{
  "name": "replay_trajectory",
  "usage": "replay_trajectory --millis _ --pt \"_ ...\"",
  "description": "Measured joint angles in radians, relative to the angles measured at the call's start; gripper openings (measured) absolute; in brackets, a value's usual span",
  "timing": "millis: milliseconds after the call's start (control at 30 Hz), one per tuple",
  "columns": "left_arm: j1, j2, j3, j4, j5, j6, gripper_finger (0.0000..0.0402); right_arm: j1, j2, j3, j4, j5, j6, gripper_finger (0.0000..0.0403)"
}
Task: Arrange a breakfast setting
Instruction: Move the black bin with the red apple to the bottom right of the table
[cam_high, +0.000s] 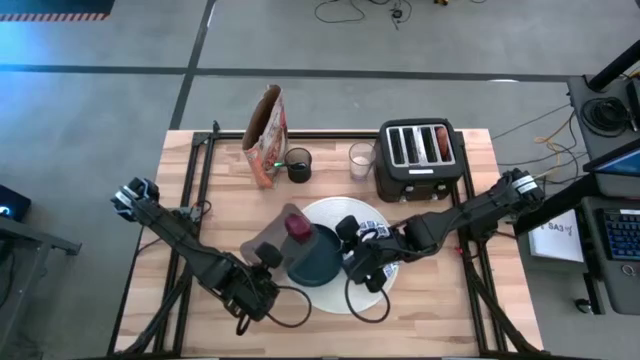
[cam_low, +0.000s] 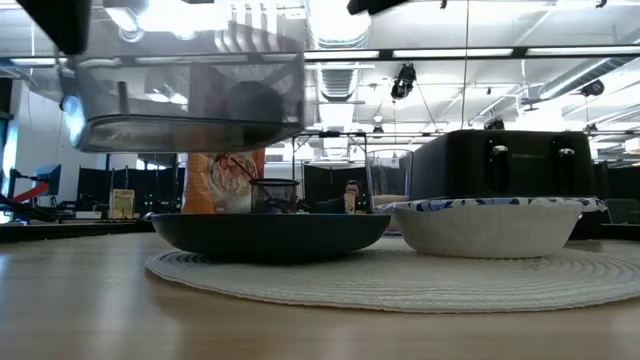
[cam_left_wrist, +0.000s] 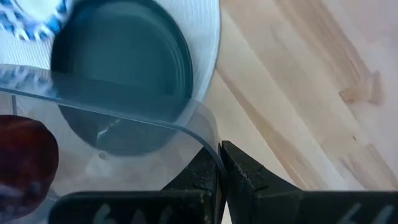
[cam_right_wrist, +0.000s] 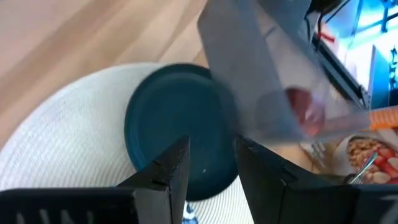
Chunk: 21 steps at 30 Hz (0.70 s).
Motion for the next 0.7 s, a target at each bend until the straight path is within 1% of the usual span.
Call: replay_trajectory --millis 100,200,333,467,633,700 --pt "0.015 0.01 0.0 0.023 0.01 0.04 0.0 0.02 0.004 0.016 -0.001 0.0 -0.001 0.0114" --pt "0.035 0.024 0.0 0.027 0.059 0.075 0.0 0.038 0.004 0.035 0.0 0.0 -0.002 0.0108" --pt "0.049 0.041 0.0 0.073 0.063 0.14 0.0 0.05 0.004 0.052 0.0 0.0 -0.002 0.0105" --pt "0.053 0.054 0.0 0.115 0.068 0.205 0.0 0.049 0.004 0.054 0.0 0.0 0.031 0.0112" --pt "0.057 0.059 0.0 0.142 0.073 0.243 0.0 0.049 0.004 0.054 -0.001 -0.004 0.075 0.0124" --pt "0.058 0.059 0.0 0.161 0.072 0.255 0.0 0.048 0.004 0.054 -0.009 -0.037 0.109 0.0125"
